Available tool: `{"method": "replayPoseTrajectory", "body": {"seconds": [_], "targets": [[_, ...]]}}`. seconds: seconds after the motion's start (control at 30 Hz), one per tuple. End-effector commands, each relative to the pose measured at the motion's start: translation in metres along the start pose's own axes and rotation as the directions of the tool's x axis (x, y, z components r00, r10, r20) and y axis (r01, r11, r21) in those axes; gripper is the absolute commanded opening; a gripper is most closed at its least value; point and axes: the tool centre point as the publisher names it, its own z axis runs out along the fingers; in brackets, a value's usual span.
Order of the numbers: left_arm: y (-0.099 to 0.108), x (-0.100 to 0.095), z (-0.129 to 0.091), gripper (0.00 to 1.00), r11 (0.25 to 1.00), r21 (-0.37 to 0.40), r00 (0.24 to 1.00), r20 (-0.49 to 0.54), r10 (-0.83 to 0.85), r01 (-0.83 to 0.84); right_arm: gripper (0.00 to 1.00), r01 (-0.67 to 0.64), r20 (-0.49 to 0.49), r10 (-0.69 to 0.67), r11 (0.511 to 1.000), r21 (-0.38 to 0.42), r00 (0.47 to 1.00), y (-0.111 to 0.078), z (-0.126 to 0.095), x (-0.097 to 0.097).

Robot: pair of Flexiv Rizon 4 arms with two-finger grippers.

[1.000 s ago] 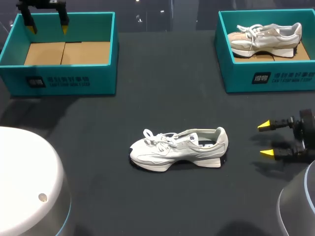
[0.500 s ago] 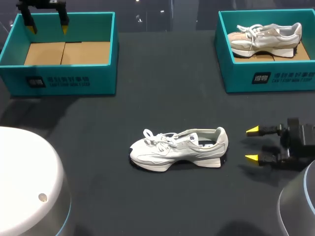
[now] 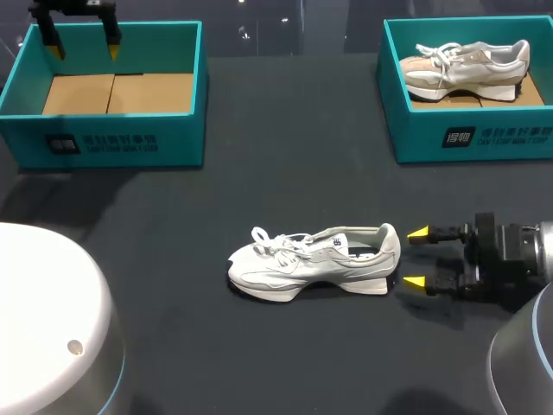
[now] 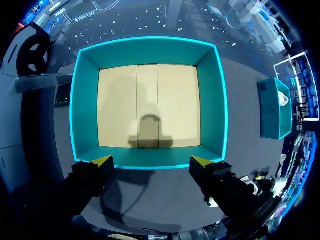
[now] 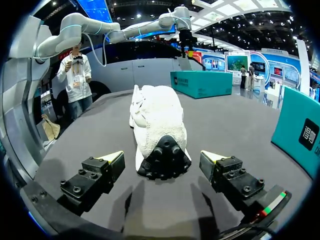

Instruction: Take the shoe out of the shoebox, open the shoe tongue, remove and reinsert the insole, then place the shoe into the shoebox

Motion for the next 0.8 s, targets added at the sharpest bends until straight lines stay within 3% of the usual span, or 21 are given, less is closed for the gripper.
{"method": "replayPoseTrajectory", "body": {"seconds": [0.03,0.8], "targets": [[0.000,0.000,0.000,1.00,1.000,0.000,1.000,0.000,0.000,0.000,1.00,0.011,-0.002,-0.011,1.000,0.003,1.000,0.001,0.009,0.000],[0.000,0.000,0.000,1.00,1.000,0.000,1.000,0.000,0.000,0.000,1.00,0.035,-0.067,-0.033,0.999,0.016,0.997,0.000,0.040,-0.004]]}}
